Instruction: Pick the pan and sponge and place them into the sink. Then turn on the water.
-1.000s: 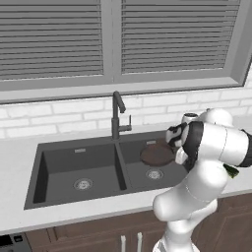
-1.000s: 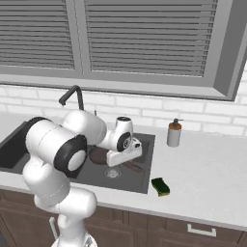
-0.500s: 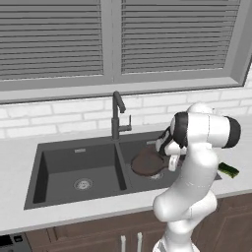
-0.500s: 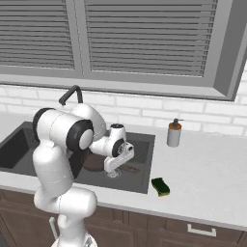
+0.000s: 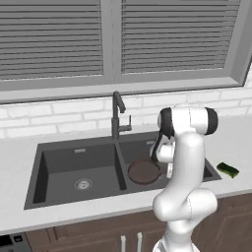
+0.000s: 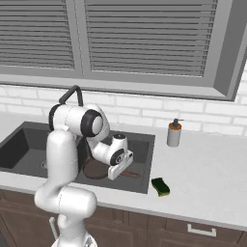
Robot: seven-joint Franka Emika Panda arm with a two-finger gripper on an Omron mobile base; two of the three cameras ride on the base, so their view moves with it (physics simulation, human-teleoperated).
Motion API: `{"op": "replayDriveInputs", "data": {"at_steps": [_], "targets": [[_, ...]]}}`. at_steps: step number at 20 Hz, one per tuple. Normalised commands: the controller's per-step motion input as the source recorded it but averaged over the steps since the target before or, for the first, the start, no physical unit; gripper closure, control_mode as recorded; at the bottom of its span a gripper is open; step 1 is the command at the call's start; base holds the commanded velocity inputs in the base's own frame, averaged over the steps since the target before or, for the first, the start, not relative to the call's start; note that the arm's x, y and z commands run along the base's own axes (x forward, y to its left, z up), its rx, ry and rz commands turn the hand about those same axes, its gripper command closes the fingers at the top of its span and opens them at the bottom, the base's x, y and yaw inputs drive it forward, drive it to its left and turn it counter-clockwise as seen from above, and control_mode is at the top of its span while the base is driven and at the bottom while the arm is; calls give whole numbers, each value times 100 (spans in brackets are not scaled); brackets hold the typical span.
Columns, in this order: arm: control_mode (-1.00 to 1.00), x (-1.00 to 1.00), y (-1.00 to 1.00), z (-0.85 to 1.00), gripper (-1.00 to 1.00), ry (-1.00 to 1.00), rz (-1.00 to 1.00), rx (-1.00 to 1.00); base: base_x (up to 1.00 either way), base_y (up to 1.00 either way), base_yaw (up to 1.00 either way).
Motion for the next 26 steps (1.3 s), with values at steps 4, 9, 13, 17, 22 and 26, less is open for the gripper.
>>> {"op": "replayDriveInputs", "data": {"at_steps": [4, 9, 13, 17, 22, 26], "targets": [[-100, 35, 0, -62, 100, 0, 11, 2, 0, 0, 0], [-100, 28, 0, -63, 100, 0, 10, 1, 0, 0, 0], [-100, 9, 0, -53, 100, 0, 8, 0, 0, 0, 0], [-100, 0, 0, -25, -100, 0, 0, 0, 0, 0, 0], [-100, -10, -2, 17, -100, 0, -3, 2, 0, 0, 0], [-100, -16, 0, 84, -100, 0, -13, 0, 0, 0, 0]]}}
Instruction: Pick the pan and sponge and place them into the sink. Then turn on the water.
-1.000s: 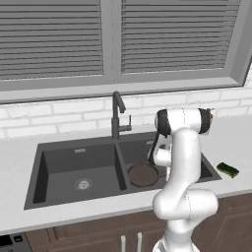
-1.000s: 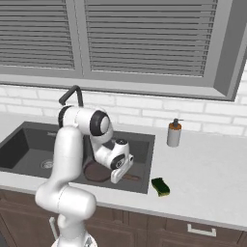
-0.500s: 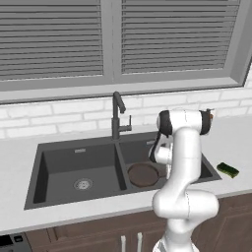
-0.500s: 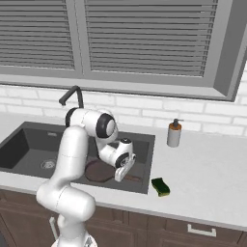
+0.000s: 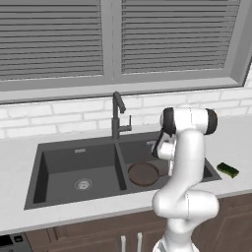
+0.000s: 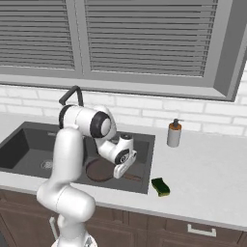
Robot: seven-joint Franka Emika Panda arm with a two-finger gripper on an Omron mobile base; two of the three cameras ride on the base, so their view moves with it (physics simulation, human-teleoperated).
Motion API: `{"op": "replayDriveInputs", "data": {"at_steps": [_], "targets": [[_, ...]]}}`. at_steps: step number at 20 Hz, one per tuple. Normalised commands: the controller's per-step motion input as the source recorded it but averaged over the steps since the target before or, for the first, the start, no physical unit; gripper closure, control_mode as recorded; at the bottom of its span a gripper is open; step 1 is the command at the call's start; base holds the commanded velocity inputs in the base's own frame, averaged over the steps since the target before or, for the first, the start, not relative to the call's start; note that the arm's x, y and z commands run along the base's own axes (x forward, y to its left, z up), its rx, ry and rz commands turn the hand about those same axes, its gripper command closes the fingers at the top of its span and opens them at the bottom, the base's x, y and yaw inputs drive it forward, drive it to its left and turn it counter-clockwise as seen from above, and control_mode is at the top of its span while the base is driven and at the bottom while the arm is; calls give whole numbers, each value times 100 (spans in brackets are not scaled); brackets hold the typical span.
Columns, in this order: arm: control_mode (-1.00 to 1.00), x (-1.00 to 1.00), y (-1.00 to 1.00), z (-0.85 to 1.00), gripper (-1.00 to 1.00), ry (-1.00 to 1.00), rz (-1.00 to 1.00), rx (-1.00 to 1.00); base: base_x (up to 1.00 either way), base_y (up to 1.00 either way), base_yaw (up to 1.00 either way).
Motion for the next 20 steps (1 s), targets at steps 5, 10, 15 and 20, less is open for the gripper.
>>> {"op": "replayDriveInputs", "data": {"at_steps": [5, 10, 15, 20], "targets": [[-100, -16, 0, 100, -100, 0, -15, 0, 0, 0, 0], [-100, -41, 0, 95, -100, -5, -24, 0, 0, 0, 0], [-100, -39, 0, 84, -100, -5, -26, -4, 0, 0, 0], [-100, -27, -3, 79, -100, 0, -22, -11, 0, 0, 0]]}}
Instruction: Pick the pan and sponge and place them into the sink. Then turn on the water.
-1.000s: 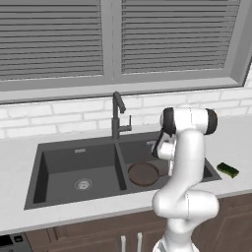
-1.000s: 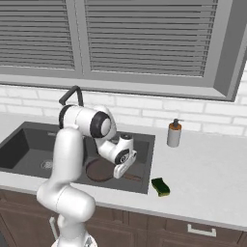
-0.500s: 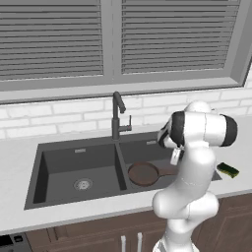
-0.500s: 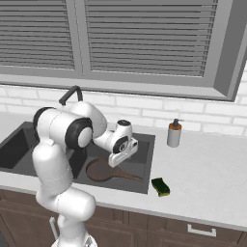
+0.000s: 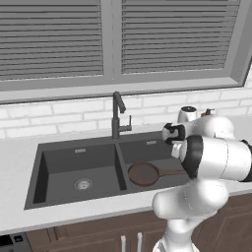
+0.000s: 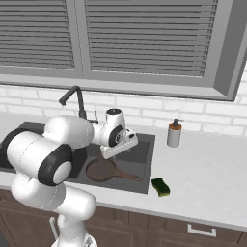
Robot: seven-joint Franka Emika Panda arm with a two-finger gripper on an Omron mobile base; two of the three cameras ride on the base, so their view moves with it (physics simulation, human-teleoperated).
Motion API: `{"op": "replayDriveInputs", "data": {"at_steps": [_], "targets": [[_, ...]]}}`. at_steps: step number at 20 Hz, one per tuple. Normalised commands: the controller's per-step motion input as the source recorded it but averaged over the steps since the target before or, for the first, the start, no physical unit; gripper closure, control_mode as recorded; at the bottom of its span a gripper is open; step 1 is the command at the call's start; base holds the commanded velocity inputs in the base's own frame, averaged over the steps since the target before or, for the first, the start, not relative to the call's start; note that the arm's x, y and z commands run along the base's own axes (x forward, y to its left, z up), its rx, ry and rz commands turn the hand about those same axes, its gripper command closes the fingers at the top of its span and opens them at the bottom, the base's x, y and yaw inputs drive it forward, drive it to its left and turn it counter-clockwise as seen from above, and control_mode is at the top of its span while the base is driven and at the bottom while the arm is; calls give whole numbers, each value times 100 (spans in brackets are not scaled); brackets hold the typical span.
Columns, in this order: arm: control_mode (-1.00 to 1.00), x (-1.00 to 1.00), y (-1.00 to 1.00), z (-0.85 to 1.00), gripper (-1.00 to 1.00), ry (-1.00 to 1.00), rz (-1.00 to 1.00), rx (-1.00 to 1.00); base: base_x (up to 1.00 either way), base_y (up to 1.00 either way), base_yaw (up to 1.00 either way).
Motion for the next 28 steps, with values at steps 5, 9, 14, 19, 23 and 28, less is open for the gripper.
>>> {"op": "replayDriveInputs", "data": {"at_steps": [5, 9, 14, 19, 23, 28], "targets": [[-100, -9, -20, 15, -100, 1, -16, -10, 0, 0, 0], [-100, 0, -2, 0, -100, 0, 0, 0, 0, 0, 0], [-100, -22, -42, 17, -100, 1, -2, 0, 0, 0, 0], [-100, -27, -52, 23, -100, 11, -1, 0, 0, 0, 0], [-100, -31, -57, 9, -100, 14, -1, 0, 0, 0, 0], [-100, -26, -54, 0, -100, 12, 0, 7, 0, 0, 0]]}}
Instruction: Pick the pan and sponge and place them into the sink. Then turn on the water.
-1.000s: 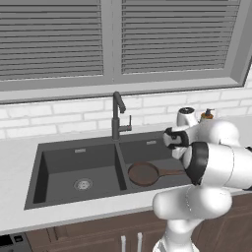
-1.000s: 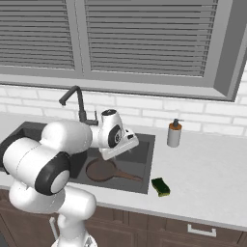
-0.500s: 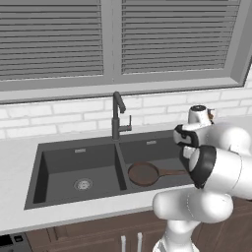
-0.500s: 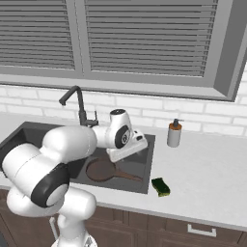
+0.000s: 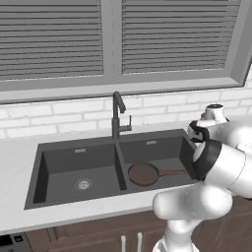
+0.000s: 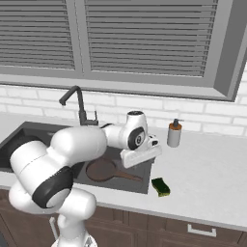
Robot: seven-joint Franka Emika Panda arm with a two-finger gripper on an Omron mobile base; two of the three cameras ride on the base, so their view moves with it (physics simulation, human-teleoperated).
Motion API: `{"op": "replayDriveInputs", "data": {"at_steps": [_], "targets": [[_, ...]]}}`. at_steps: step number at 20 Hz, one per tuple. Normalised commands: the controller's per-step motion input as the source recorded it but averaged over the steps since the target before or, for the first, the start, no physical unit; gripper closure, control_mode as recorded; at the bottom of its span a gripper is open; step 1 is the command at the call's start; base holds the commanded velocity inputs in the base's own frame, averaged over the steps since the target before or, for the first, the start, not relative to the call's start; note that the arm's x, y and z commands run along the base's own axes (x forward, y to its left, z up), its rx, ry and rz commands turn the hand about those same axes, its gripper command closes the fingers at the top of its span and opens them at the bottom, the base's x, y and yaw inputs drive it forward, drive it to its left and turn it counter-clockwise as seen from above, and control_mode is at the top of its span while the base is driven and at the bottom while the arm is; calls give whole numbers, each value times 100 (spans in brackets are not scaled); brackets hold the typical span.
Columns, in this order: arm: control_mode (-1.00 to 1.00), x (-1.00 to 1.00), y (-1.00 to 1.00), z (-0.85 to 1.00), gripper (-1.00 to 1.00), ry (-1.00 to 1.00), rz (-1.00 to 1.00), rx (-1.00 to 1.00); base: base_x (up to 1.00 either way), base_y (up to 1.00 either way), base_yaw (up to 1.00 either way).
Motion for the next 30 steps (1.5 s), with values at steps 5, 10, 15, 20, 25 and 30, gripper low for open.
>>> {"op": "replayDriveInputs", "data": {"at_steps": [5, 10, 15, 20, 25, 30], "targets": [[-100, -24, -45, -1, -100, 5, 0, 8, 0, 0, 0], [-100, -27, -31, -7, -100, 0, 0, 5, 0, 0, 0], [-100, -15, -16, -20, -100, 0, 0, 1, 0, 0, 0], [-100, -3, -1, -36, -100, 0, 0, 2, 0, 0, 0], [-100, 0, -8, -20, -100, 0, 0, 7, 0, 0, 0], [-100, 0, -11, -23, -100, 0, 0, 6, 0, 0, 0]]}}
